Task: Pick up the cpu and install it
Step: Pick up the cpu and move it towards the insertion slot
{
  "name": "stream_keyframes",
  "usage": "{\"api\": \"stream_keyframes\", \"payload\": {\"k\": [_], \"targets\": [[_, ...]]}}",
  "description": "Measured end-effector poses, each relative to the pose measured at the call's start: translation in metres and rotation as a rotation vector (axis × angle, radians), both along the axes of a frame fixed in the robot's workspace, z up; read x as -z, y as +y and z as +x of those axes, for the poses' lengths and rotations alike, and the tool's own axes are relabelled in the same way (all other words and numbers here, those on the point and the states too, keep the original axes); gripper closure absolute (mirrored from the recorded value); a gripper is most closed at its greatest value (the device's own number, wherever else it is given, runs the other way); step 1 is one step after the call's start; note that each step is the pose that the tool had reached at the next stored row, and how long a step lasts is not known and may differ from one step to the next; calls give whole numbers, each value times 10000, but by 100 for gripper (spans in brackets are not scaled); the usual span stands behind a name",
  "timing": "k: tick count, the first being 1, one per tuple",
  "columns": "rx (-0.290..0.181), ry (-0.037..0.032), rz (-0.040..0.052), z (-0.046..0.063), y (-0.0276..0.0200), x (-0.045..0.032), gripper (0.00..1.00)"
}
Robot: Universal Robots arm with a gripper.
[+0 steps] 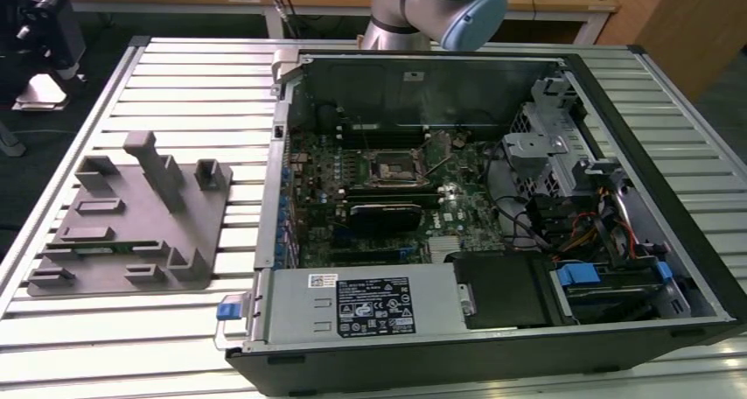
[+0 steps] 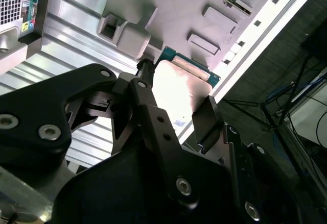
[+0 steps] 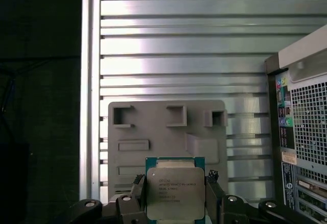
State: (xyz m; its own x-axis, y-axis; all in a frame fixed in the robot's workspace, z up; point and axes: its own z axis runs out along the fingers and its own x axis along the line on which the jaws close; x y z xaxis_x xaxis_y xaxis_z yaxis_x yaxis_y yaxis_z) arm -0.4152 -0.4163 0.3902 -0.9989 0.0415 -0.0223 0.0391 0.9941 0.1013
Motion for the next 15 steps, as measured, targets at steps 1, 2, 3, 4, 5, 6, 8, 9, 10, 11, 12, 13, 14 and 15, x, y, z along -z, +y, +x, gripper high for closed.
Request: {"api": "stream_keyframes", "payload": {"k": [1,2,3,4,5,6,8,9,10,11,12,13,14,15], "targets": [[0,0,0,7,0,0,45],[0,-1,0,15,0,1,45],[0,0,0,22,1,0,45],[0,0,0,27,1,0,45],[1,0,0,33,2,0,45],[0,-1,0,39,2,1,45],[0,-1,0,51,2,1,45],[0,0,0,57,2,0,45],[-1,-1,0,66,2,0,45],[-1,0,0,74,2,0,45],[0,-1,0,82,3,1,45],[-1,-1,0,91,3,1,45],[0,-1,1,99,3,0,45],[0,-1,0,106,3,0,45]]}}
